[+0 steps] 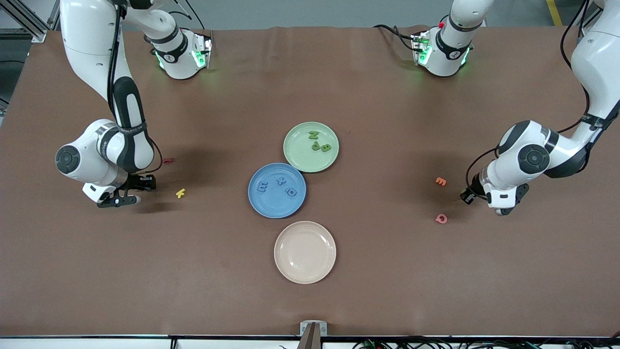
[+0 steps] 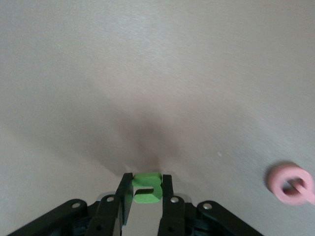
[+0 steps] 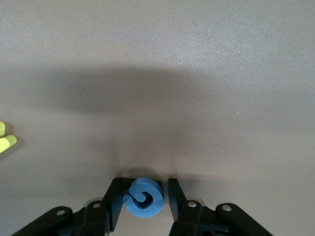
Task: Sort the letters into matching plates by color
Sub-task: 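Grasp the blue g with the right gripper while the left gripper grasps the n, then carry the g to the blue plate while the left gripper carries n to green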
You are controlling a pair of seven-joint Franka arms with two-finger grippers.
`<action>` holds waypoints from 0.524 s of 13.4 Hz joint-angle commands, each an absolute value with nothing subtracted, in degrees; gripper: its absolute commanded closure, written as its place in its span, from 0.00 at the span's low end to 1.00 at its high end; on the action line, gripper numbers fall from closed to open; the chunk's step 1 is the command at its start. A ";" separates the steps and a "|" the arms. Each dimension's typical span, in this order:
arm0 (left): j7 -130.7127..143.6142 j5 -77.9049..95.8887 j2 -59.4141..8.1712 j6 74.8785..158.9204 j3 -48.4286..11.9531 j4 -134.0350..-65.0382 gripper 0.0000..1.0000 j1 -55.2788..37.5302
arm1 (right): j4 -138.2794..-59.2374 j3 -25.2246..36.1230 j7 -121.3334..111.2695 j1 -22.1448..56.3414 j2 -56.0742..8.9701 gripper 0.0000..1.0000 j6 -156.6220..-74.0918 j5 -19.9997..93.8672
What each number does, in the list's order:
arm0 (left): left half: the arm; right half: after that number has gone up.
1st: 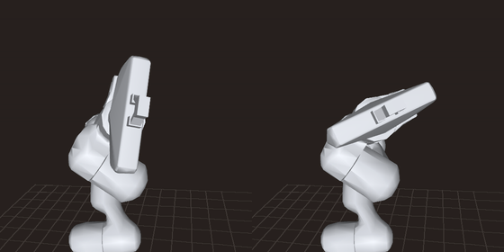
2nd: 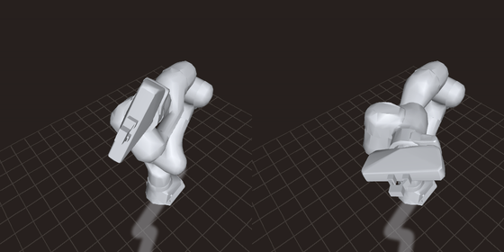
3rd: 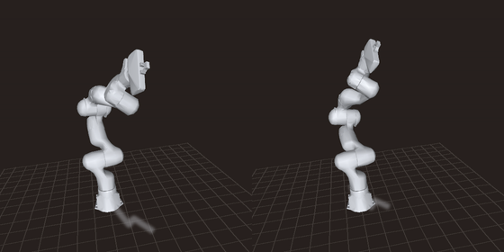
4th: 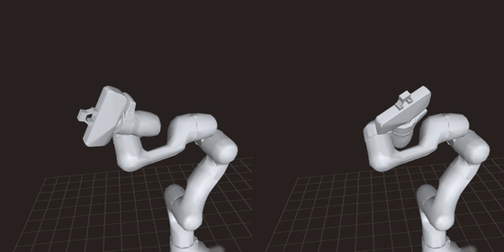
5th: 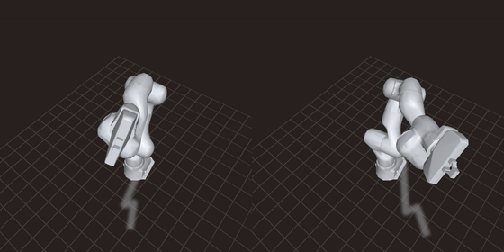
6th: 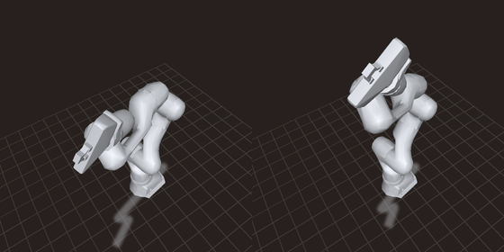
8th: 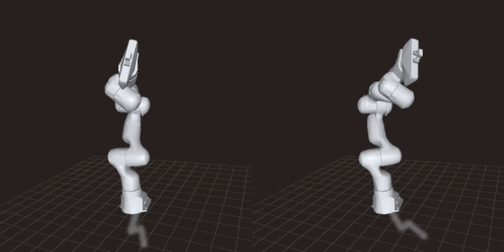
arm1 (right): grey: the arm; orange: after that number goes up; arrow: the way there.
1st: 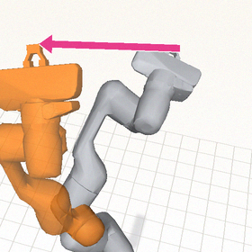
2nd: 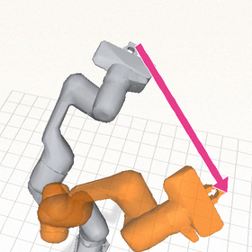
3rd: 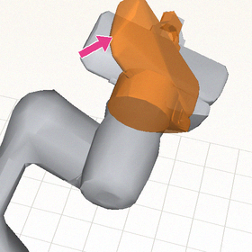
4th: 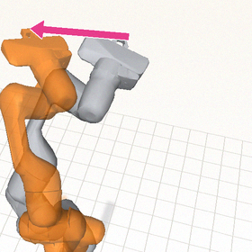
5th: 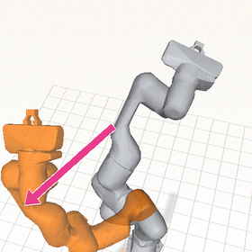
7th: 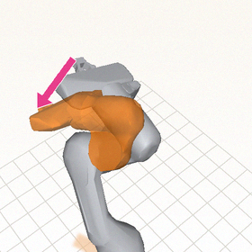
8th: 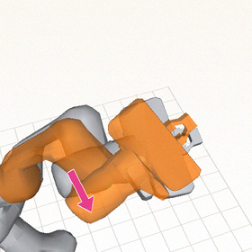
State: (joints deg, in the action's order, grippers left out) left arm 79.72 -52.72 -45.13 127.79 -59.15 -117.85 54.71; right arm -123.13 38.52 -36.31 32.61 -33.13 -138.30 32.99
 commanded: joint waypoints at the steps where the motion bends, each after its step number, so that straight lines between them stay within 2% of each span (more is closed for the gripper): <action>1: 81.29 -53.44 -42.63 123.15 -63.53 -117.86 1.00 54.84 | -123.58 37.62 -38.23 31.90 -33.22 0.70 -138.52 35.07; 3: 82.61 -53.00 -42.63 121.30 -67.13 -117.77 1.00 54.84 | -123.49 37.53 -38.14 32.08 -33.22 0.76 -138.25 35.07; 7: 83.58 -52.65 -43.24 118.39 -73.81 -118.65 1.00 54.32 | -123.14 37.62 -37.44 34.01 -32.61 0.79 -137.47 34.98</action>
